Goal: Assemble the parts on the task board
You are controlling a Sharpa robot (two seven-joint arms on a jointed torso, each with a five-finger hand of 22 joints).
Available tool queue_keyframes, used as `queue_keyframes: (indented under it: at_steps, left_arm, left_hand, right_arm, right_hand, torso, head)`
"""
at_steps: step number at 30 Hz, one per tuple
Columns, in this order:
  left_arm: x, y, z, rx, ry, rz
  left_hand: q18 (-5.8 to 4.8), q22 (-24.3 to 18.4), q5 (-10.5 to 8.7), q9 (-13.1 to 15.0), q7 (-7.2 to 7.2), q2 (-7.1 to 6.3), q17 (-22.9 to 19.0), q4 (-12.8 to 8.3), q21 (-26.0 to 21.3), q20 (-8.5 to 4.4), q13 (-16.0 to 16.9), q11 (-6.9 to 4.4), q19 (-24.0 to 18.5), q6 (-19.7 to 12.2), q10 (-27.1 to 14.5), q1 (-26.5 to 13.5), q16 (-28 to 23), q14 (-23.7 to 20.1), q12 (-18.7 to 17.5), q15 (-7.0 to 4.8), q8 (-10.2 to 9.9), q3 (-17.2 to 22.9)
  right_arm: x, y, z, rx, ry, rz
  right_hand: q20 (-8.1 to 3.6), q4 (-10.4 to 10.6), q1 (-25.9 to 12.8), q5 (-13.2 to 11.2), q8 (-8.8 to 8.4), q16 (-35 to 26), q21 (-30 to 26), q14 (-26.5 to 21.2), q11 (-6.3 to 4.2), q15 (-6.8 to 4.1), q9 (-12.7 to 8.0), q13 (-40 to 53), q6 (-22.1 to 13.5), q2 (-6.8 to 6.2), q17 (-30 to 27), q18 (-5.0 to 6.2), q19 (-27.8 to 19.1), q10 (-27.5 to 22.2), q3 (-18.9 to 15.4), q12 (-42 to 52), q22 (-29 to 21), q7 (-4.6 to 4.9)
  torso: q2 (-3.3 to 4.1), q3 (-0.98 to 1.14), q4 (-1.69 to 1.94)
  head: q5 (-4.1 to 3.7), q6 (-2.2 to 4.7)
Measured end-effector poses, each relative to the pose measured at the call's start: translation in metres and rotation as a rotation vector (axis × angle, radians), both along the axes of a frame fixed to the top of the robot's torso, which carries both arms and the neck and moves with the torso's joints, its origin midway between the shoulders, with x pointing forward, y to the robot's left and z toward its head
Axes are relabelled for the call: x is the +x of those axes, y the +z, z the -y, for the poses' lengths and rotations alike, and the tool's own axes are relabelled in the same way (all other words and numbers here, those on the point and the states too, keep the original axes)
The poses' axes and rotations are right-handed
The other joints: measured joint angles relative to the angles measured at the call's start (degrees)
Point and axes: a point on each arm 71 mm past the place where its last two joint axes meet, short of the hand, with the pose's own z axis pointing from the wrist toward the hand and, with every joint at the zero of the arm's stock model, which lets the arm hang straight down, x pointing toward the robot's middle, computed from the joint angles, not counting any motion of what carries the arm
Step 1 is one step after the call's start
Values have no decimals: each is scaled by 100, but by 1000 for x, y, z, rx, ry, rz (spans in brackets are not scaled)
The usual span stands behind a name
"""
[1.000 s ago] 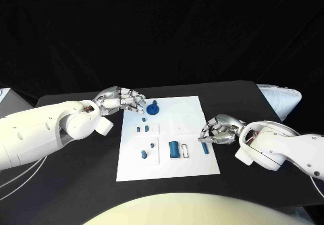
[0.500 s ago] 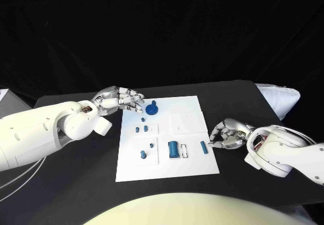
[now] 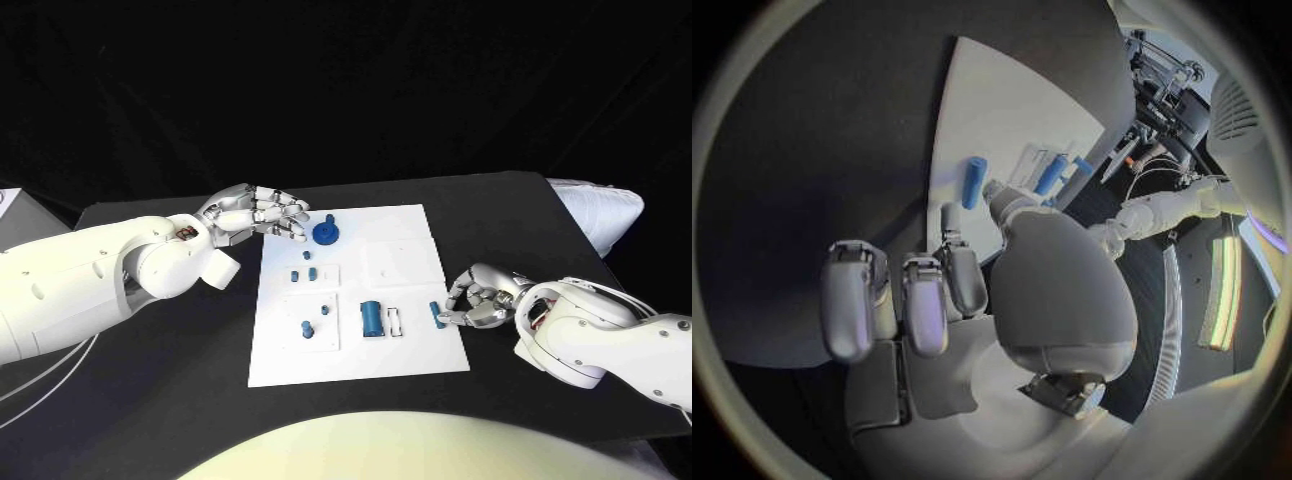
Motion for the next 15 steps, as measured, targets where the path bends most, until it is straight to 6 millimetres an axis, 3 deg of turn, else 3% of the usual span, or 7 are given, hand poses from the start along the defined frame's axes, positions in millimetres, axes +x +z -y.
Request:
queue_keyframes:
  at_steps: [15]
  left_arm:
    - [0,0,1,5,-8,3]
  left_hand:
    - [0,-6,0,0,0,0,-5,16,0,0,0,0,0,0,0,0,0,0,0,0,0,16]
  right_arm:
    - [2,-8,-15,-16,6,-4]
  right_hand:
    - [0,0,0,26,40,0,0,0,0,0,26,0,91,0,0,1,0,1,-32,0,-1,-10]
  torso:
    - [-3,0,-4]
  head:
    - [19,0]
